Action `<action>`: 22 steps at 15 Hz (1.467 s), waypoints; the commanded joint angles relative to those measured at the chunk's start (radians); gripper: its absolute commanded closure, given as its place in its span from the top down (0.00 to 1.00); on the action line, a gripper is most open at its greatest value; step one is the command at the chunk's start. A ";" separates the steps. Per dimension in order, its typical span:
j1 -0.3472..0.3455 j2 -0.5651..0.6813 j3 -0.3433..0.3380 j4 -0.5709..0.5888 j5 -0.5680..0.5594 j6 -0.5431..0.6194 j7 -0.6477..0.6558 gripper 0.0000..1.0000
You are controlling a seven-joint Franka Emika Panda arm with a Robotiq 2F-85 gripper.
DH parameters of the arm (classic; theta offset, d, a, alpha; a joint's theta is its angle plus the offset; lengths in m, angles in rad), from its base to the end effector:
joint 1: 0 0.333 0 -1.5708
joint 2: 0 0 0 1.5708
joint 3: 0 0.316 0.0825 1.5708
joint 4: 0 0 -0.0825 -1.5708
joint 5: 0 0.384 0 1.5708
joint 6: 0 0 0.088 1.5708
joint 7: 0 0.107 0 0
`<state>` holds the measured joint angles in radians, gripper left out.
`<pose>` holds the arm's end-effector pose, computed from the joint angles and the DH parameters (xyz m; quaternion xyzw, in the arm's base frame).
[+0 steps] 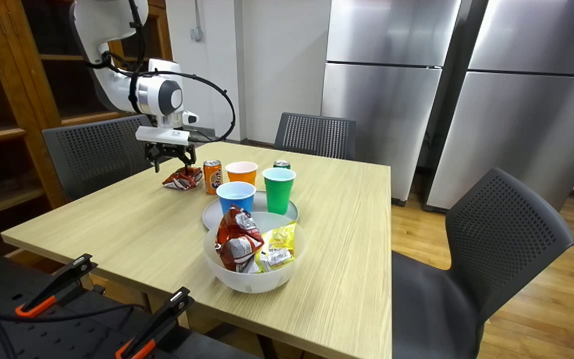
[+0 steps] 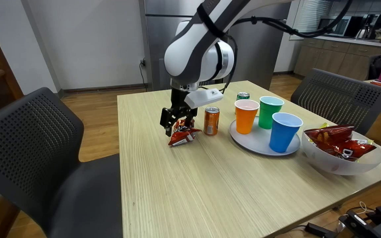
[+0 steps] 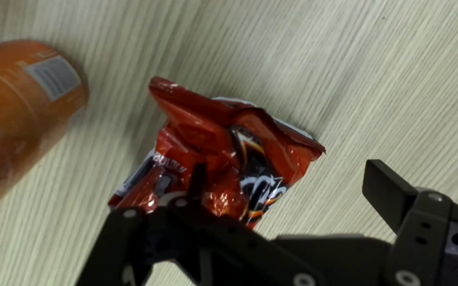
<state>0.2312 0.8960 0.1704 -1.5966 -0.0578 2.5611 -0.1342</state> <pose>0.6436 0.2581 0.1162 -0.9652 -0.2539 -0.0340 0.0533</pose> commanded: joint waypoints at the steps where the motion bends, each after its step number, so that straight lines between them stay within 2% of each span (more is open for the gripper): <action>1: -0.003 0.012 0.003 0.029 0.009 -0.005 0.021 1.00; 6: -0.003 0.014 -0.002 0.032 0.008 -0.006 0.025 1.00; 7: -0.003 0.014 -0.003 0.031 0.007 -0.005 0.025 0.75; 8: -0.004 0.014 -0.004 0.031 0.007 -0.003 0.026 0.74; 9: -0.004 0.014 -0.004 0.030 0.007 -0.003 0.027 0.68; 11: -0.003 0.011 -0.008 0.028 0.006 -0.002 0.029 0.49; 17: 0.005 -0.004 -0.021 0.016 -0.003 -0.003 0.037 0.05; 18: 0.006 -0.005 -0.021 0.016 -0.004 -0.004 0.038 0.01; 22: 0.012 -0.014 -0.017 0.007 -0.006 0.000 0.036 0.00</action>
<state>0.2306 0.8958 0.1566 -1.5912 -0.0579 2.5613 -0.1263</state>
